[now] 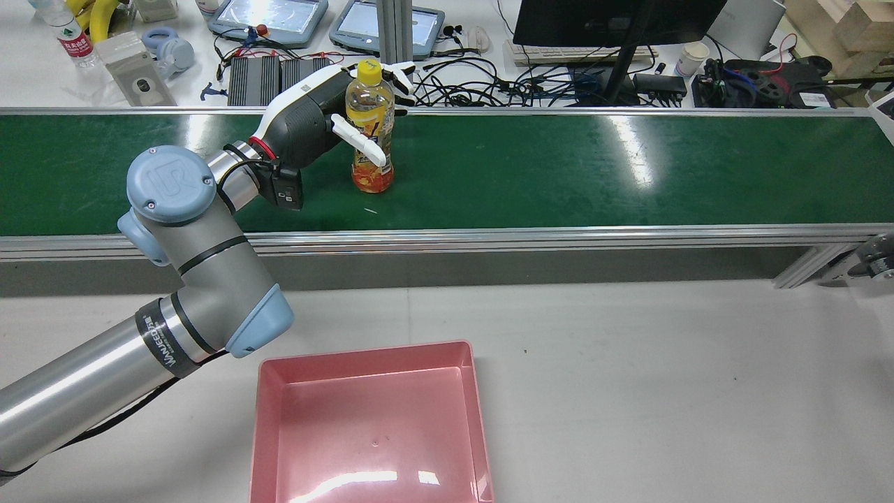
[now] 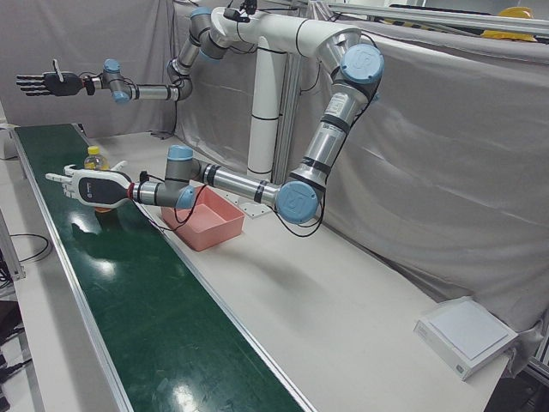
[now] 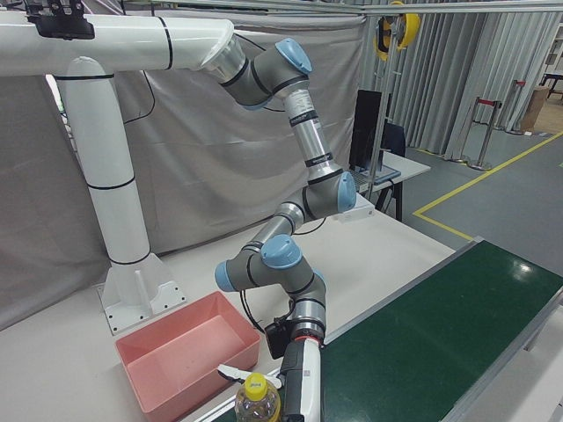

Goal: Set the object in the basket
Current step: 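Close the left hand fingers around the bottle's middle, then lift the bottle off the belt and carry it over the pink tray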

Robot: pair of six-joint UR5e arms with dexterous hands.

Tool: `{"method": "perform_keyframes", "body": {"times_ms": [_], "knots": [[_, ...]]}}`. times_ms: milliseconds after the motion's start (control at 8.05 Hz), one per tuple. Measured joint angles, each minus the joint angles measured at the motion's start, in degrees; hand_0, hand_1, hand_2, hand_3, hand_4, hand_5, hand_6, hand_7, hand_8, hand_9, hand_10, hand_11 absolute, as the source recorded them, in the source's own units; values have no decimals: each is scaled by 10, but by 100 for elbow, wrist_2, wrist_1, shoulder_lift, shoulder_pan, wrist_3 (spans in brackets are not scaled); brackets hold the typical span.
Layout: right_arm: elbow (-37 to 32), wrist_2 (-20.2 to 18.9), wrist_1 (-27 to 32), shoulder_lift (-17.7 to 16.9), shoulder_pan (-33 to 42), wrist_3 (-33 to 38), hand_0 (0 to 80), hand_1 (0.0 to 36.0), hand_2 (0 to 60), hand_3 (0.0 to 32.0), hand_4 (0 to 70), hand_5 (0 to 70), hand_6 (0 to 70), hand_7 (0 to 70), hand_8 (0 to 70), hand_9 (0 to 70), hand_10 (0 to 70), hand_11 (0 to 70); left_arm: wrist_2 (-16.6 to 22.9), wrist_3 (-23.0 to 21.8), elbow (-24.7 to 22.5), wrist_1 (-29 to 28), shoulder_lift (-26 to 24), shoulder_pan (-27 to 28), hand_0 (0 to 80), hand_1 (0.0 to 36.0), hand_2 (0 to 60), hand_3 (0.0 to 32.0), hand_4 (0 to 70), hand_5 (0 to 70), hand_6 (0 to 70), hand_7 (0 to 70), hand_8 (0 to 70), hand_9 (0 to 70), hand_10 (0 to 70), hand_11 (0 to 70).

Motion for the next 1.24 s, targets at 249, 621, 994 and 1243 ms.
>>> {"method": "perform_keyframes", "body": {"times_ms": [249,621,994,1243], "knots": [[0,0,0,0,4,0,0,0,0,0,0,0,0,0,0,0,0,0,-21,21,-7,261,-96,-6,800,329,600,0,700,700,629,700,700,700,700,700],[6,0,0,0,5,0,0,0,0,0,0,0,0,0,0,0,0,0,-121,197,-42,844,-366,-29,773,284,542,0,640,700,588,700,700,700,700,700],[9,0,0,0,3,0,0,0,0,0,0,0,0,0,0,0,0,0,-134,228,-229,947,-415,-21,728,266,468,0,610,700,538,700,700,700,650,700],[9,0,0,0,5,0,0,0,0,0,0,0,0,0,0,0,0,0,-101,229,-634,1078,-348,15,744,260,410,0,580,700,513,693,700,700,634,700]]}}
